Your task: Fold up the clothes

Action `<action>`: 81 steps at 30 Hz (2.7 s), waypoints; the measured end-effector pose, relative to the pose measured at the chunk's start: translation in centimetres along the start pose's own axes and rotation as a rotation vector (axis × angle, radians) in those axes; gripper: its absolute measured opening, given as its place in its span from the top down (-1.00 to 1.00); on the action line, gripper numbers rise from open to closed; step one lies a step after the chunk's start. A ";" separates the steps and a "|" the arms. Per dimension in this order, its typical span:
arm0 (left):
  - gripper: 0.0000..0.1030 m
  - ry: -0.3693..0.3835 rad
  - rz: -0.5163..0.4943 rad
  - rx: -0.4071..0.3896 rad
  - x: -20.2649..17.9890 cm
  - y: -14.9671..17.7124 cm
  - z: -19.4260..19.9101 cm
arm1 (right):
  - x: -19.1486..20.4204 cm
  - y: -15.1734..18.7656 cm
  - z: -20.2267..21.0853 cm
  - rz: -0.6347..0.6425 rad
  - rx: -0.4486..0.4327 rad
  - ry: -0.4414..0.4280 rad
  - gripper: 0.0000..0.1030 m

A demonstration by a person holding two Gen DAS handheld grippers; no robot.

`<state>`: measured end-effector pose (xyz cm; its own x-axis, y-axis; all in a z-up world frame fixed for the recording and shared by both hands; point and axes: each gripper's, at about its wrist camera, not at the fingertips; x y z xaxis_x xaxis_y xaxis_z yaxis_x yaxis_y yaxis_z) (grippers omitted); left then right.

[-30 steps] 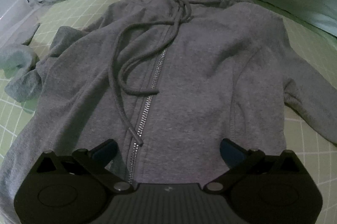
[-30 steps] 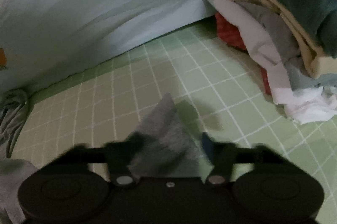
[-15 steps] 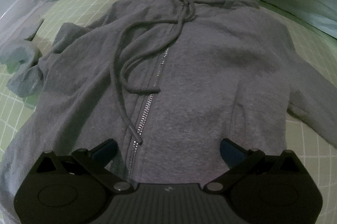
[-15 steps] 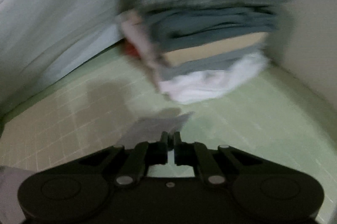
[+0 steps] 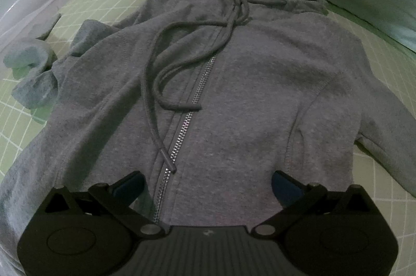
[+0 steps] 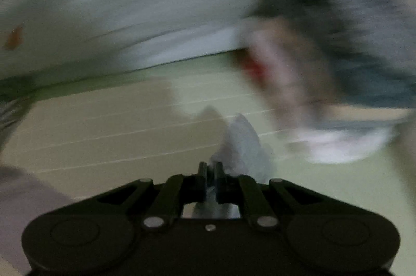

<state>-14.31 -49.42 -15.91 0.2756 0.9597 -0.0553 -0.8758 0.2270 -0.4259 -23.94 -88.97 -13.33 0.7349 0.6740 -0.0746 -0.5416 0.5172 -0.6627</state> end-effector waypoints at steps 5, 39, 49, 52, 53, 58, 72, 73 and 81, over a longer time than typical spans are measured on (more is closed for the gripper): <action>-1.00 0.000 0.002 0.004 0.0 -0.1 0.1 | 0.6 0.8 -0.3 -0.079 0.025 -0.161 0.23; -1.00 0.008 -0.001 -0.019 0.3 0.0 0.2 | -18.0 8.8 -0.1 -0.458 0.056 0.275 0.85; -1.00 0.034 0.032 -0.079 1.8 0.5 2.8 | -17.8 14.2 4.7 -0.489 0.059 0.316 0.84; -1.00 0.027 0.047 -0.127 3.3 1.3 5.0 | -17.3 15.6 6.0 -0.457 0.069 0.316 0.83; -1.00 0.020 0.056 -0.140 3.9 1.6 5.6 | -17.2 15.9 6.4 -0.450 0.072 0.313 0.82; -1.00 -0.028 0.068 -0.180 7.6 2.5 8.2 | -15.8 16.2 7.1 -0.347 0.096 0.339 0.71; -1.00 -0.081 0.113 -0.197 20.8 3.9 11.0 | 0.3 15.5 10.4 -0.130 0.047 0.230 -1.00; -1.00 -0.088 0.110 -0.195 21.9 3.9 10.9 | 2.8 15.7 10.9 -0.105 0.043 0.177 -1.00; -1.00 -0.082 0.146 -0.212 31.8 1.8 9.6 | 22.6 17.6 14.0 0.068 0.053 -0.110 -1.00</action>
<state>-10.89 -16.89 -9.76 0.1119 0.9919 -0.0605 -0.7992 0.0536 -0.5986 -22.56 -57.30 -16.26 0.6481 0.7608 -0.0338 -0.6116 0.4935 -0.6183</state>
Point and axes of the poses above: each gripper's, at about its wrist camera, not at the fingertips, and z roughly against the way its jaws point, x to its left, y to its underside, and after that the axes turned 4 degrees about y, right-handed
